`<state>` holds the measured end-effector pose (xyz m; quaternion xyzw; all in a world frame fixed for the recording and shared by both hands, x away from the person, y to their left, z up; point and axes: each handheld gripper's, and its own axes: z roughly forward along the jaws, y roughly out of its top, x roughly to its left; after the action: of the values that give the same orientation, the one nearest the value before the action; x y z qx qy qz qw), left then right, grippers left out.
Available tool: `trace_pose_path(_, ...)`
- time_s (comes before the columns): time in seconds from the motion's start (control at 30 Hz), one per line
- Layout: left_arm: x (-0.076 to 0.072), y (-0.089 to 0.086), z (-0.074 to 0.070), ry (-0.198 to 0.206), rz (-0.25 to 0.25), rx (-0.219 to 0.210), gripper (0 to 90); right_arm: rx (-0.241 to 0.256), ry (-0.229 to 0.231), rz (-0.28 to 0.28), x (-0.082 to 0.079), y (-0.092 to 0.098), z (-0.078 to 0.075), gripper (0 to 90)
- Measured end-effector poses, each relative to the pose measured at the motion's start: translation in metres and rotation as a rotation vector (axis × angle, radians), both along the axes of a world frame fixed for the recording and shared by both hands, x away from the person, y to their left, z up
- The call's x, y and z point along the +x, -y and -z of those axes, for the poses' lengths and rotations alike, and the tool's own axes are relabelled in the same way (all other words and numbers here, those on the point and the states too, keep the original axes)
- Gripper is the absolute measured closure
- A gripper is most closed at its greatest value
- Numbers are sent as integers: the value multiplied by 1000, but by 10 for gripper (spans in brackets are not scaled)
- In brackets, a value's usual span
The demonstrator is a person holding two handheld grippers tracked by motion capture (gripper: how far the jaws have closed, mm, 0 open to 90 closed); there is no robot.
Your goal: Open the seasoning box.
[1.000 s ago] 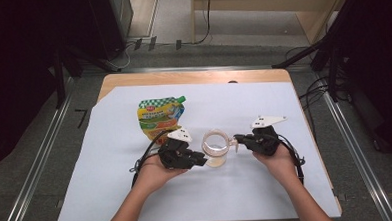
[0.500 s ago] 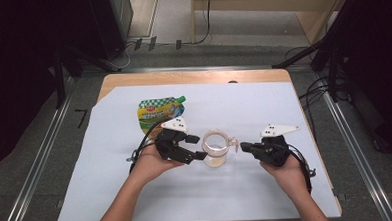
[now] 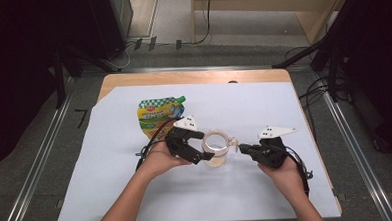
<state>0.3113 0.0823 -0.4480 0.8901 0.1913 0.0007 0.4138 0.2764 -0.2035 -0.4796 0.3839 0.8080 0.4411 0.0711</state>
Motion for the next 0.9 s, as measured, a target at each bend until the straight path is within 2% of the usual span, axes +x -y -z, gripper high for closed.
trace_pose_path(0.07,-1,3,1,20,-5,-3,159,-3,0,6,0,-1,0,900)
trace_pose_path(0.3,-2,9,2,49,-22,-23,135,-4,-7,7,2,-1,2,900)
trace_pose_path(0.43,-3,10,1,60,-21,-19,135,-1,-9,11,2,-1,2,900)
trace_pose_path(0.6,-2,10,3,52,-23,-38,123,-7,-9,9,2,-1,3,900)
trace_pose_path(0.9,-3,15,4,69,-38,-22,120,-6,-12,12,2,-1,3,900)
